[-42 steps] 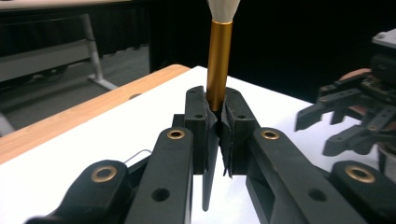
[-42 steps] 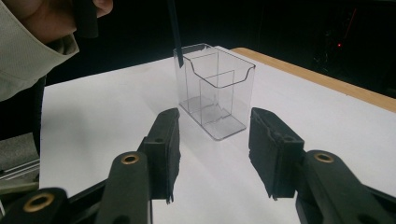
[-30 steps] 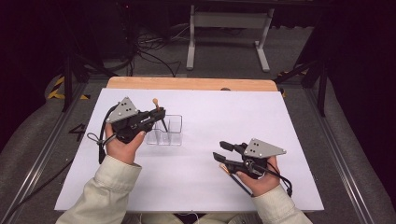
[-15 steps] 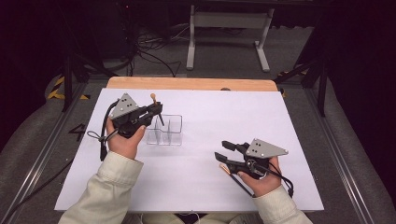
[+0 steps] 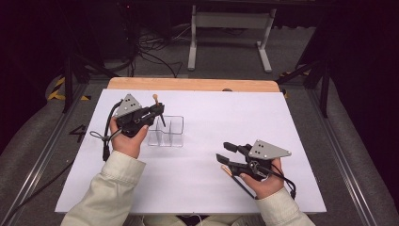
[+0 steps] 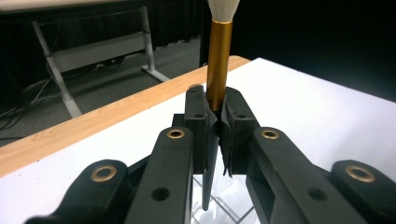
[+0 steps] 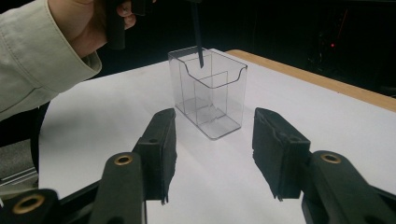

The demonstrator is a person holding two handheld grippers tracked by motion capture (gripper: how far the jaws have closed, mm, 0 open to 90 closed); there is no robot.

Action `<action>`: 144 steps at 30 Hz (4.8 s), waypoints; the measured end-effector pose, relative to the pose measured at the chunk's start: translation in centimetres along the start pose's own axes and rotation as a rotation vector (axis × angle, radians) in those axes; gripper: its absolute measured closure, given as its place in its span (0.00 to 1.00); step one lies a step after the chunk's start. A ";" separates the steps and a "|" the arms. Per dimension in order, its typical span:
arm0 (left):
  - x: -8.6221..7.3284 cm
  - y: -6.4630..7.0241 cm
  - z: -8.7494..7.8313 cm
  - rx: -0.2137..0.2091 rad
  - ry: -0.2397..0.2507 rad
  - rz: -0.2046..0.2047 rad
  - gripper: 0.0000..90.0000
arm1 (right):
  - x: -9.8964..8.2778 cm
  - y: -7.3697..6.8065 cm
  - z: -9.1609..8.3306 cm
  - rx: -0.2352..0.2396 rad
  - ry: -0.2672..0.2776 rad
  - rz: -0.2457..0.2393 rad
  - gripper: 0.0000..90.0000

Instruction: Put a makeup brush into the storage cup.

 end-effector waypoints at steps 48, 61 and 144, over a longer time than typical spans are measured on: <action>-1.4 1.0 -3.3 -0.015 -0.145 -0.003 0.24 | 0.5 0.7 -1.0 -0.028 0.004 0.010 0.53; -3.1 1.7 -5.4 -0.098 -0.137 0.017 0.16 | 0.7 1.3 -1.6 -0.049 -0.039 0.022 0.47; -4.0 0.7 -6.8 -0.102 -0.185 0.027 0.06 | -1.9 0.4 1.4 -0.040 -0.921 0.012 0.63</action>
Point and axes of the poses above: each handheld gripper's, and its own axes: z roughly forward along the jaws, x roughly out of its top, y roughly to its right, the point moved 1 cm from there along z, roughly forward along the jaws, and after that the axes turned 6 degrees about -y, right-handed, at the moved point
